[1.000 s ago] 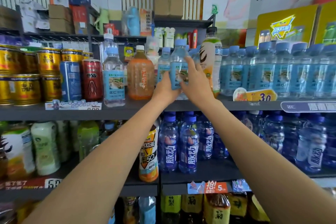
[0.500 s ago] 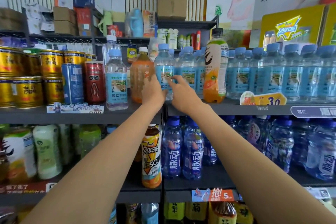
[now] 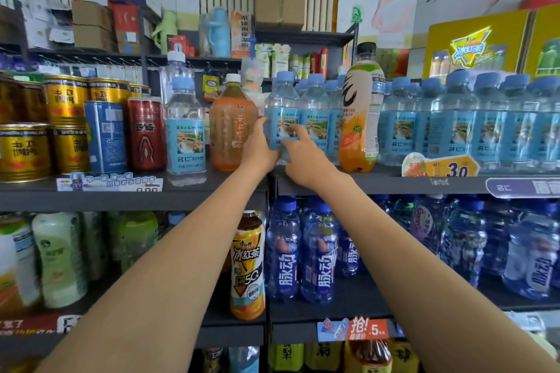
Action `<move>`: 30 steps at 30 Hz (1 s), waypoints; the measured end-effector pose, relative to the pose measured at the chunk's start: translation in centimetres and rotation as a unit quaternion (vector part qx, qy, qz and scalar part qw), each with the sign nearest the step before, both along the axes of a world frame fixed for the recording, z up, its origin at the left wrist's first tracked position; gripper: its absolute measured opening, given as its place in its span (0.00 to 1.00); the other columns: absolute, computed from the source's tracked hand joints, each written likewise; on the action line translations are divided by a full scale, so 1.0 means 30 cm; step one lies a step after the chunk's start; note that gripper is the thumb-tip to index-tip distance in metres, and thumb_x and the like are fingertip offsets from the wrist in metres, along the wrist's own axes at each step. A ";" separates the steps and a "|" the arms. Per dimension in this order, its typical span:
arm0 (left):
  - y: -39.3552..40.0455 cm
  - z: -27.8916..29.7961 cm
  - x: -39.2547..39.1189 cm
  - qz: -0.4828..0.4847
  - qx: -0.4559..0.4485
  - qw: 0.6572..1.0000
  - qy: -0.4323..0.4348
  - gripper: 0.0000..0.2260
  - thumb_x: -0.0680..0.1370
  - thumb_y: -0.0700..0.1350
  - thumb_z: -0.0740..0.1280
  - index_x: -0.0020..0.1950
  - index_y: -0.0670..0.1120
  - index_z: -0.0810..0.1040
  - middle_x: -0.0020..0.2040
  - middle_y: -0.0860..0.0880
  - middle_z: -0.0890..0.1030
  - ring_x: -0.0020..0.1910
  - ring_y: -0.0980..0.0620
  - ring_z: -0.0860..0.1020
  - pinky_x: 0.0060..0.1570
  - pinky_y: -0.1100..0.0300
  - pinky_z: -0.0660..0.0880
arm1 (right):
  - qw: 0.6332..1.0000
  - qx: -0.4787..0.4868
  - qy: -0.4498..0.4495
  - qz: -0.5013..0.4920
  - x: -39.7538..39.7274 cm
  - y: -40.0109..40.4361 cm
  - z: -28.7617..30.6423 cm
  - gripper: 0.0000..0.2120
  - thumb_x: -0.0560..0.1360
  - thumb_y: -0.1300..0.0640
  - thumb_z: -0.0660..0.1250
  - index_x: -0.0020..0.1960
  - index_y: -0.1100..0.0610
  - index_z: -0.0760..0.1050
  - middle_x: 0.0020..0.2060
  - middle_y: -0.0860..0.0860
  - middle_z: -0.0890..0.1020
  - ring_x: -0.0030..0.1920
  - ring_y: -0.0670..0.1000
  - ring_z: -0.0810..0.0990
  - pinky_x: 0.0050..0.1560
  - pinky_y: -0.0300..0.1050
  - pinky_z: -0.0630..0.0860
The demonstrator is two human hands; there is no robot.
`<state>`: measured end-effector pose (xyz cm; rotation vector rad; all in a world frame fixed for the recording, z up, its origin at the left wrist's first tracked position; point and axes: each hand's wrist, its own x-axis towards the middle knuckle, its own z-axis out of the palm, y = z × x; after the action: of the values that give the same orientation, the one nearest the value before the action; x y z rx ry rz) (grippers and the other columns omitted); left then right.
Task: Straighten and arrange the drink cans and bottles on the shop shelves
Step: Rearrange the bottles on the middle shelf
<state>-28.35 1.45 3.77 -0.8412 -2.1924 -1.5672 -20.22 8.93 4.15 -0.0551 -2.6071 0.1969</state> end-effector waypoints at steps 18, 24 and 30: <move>-0.452 -0.026 0.055 0.241 0.028 0.966 0.088 0.31 0.76 0.43 0.66 0.74 0.40 0.55 0.70 0.38 0.62 0.70 0.40 0.60 0.69 0.50 0.57 | 0.961 -0.243 0.025 0.129 -0.055 -0.389 0.021 0.29 0.75 0.69 0.58 0.73 0.62 0.51 0.58 0.63 0.75 0.52 0.60 0.76 0.39 0.44 0.68; -0.506 -0.066 0.013 0.112 -0.007 0.994 -0.003 0.40 0.75 0.46 0.69 0.76 0.44 0.45 0.72 0.43 0.66 0.68 0.45 0.68 0.64 0.52 0.66 | 0.939 -0.317 -0.005 0.134 -0.085 -0.431 -0.030 0.32 0.76 0.69 0.57 0.76 0.56 0.48 0.66 0.60 0.71 0.56 0.58 0.76 0.37 0.40 0.69; -0.476 -0.031 0.061 0.080 0.060 0.992 0.077 0.32 0.75 0.42 0.69 0.74 0.46 0.57 0.65 0.44 0.73 0.63 0.48 0.73 0.58 0.60 0.70 | 0.938 -0.308 0.070 0.145 0.002 -0.425 0.028 0.28 0.76 0.69 0.55 0.74 0.55 0.56 0.62 0.59 0.74 0.51 0.57 0.77 0.38 0.45 0.73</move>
<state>-26.52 -12.82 2.85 -0.7055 -1.9849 -1.4872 -20.14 -3.81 4.99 0.1217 -2.3017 1.0754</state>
